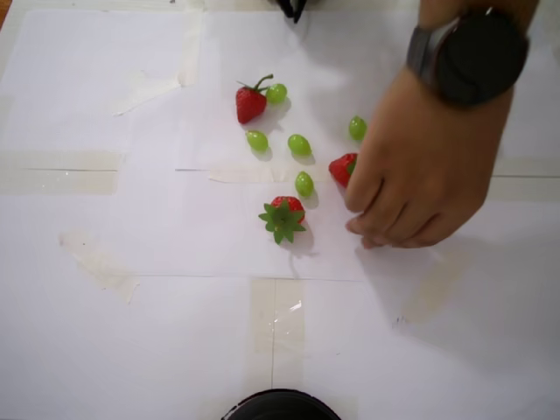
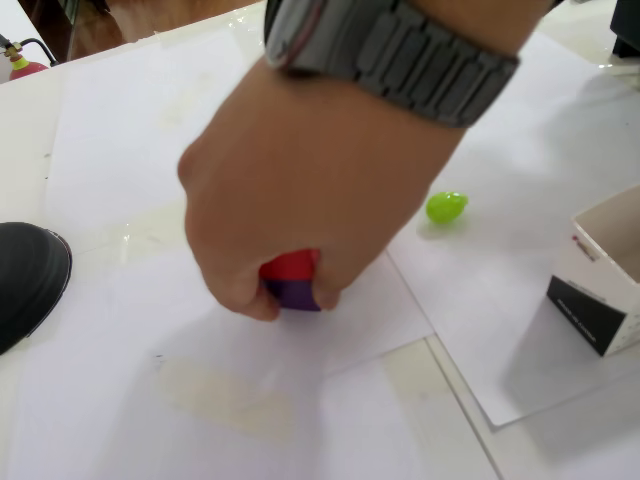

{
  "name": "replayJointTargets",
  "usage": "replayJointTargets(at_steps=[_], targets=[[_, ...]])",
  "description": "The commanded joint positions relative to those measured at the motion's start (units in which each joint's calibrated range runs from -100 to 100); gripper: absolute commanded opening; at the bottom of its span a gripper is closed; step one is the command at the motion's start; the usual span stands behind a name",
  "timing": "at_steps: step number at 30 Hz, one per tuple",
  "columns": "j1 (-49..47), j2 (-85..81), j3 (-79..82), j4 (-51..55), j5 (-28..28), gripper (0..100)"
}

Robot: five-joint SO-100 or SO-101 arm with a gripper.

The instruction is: Put the red cube on top of the purple cube

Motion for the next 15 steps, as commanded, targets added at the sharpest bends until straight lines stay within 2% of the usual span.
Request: replayJointTargets(at_steps=[1,15], targets=[[-1.10,-0.31,-1.54,1.25,0.20,0],[-0.80,-0.31,-0.73,-0.22,-0.15,0]])
